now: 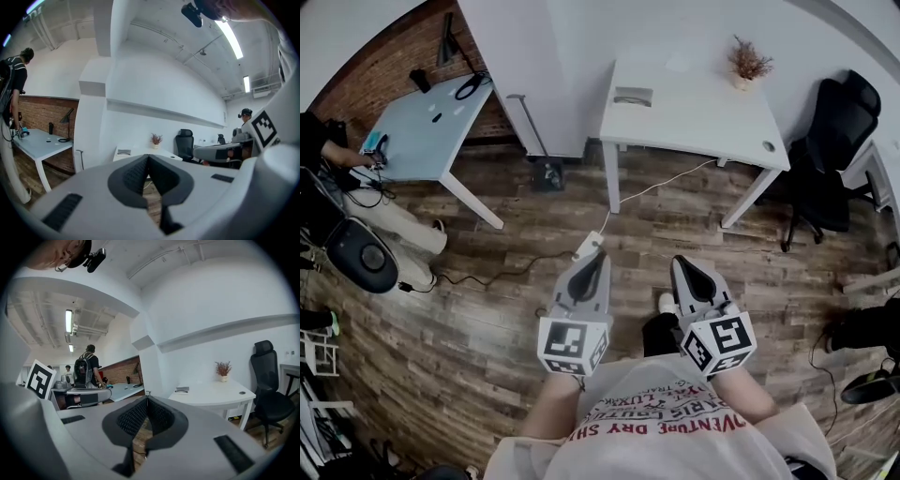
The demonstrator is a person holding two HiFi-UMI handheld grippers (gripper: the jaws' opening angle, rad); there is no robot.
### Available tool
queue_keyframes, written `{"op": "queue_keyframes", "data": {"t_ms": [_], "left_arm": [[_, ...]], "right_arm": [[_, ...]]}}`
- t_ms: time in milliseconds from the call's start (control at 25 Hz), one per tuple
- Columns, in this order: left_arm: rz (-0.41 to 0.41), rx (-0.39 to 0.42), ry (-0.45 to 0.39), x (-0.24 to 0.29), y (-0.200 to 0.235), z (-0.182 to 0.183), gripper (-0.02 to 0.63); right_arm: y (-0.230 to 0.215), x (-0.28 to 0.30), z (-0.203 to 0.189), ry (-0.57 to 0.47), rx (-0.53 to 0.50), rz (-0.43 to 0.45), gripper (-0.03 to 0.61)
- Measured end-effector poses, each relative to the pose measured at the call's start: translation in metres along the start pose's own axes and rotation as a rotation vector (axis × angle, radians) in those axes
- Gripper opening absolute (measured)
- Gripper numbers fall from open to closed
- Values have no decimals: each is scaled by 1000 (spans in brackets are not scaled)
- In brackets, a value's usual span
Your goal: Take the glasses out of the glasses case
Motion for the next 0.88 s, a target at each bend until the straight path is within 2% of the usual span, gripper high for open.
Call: {"op": "queue_keyframes", "data": {"t_ms": [360, 680, 880], "left_arm": [[131, -27, -20, 107, 14, 36, -3], [190, -38, -26, 205, 5, 63, -3], [190, -51, 2, 245, 2, 64, -3]], "right_arm": [[-93, 83, 43, 23, -30, 127, 12], [-183, 140, 80, 44, 11, 225, 12], [-222, 167, 76, 86, 48, 234, 12]]}}
Point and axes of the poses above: the fingertips, and each gripper's own axes: x forward along the fingers, y to its left, z out of its top, the point moved 2 cm from there along -x, backward along the fingers, and after that the axes turned 4 degrees about y, right-handed, at the moved point
